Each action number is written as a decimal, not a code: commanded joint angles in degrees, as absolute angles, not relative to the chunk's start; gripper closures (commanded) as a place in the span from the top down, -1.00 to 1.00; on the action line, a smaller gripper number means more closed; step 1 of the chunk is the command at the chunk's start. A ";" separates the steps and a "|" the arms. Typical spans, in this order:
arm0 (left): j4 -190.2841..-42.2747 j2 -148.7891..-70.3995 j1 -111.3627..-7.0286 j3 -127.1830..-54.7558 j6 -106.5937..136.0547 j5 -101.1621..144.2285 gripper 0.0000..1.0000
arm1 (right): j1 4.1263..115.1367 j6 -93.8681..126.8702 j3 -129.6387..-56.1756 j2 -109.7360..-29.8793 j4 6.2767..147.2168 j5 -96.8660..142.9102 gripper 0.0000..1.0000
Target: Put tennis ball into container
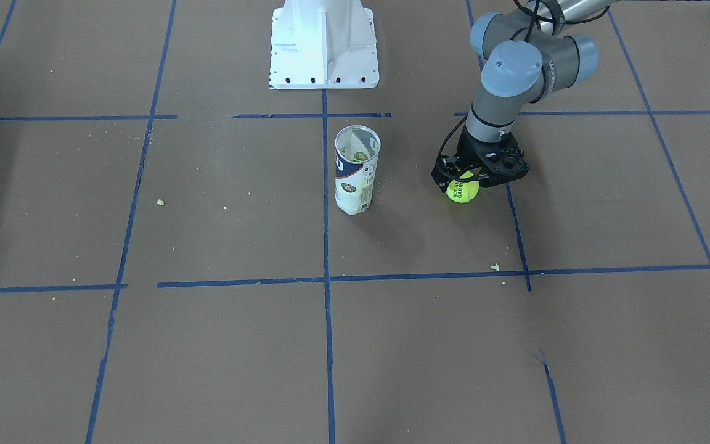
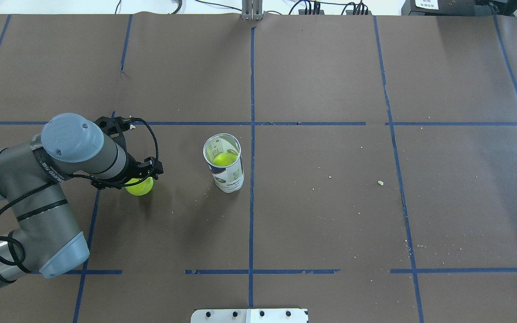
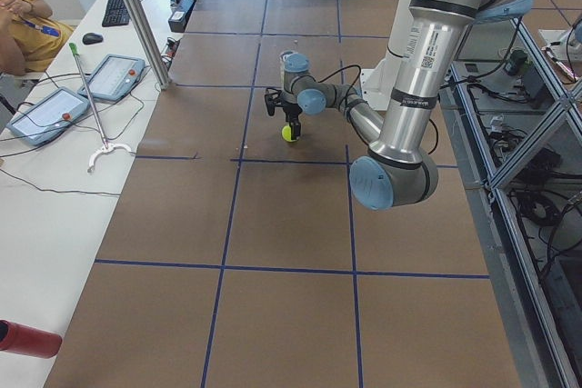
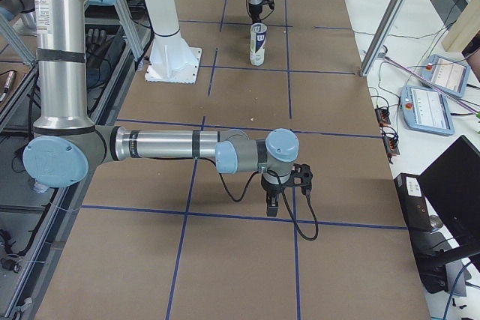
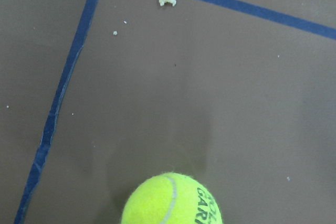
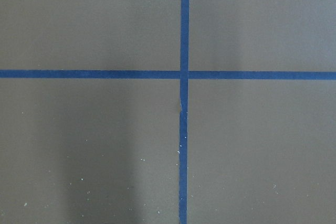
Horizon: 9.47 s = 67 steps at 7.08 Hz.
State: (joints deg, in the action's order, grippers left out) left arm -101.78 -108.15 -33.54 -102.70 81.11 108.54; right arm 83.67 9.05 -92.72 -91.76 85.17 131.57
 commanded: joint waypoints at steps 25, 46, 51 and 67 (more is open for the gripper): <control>-86.13 -131.84 -36.04 -109.07 103.80 113.38 0.99 | 83.67 9.05 -92.72 -91.76 85.17 131.57 1.00; -87.28 -87.36 -96.24 -94.04 -18.20 133.59 1.00 | 83.67 9.05 -92.72 -91.76 85.17 131.57 1.00; -87.28 -87.10 -96.06 -93.78 -11.78 133.77 1.00 | 83.67 9.05 -92.72 -91.76 85.17 131.57 1.00; -87.01 -85.17 -95.10 -94.04 -12.30 135.09 1.00 | 83.67 9.05 -92.72 -91.76 85.17 131.57 1.00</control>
State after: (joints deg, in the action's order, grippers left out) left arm -87.12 -85.11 -95.14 -93.82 -12.31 135.10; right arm 83.67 9.05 -92.72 -91.76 85.17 131.57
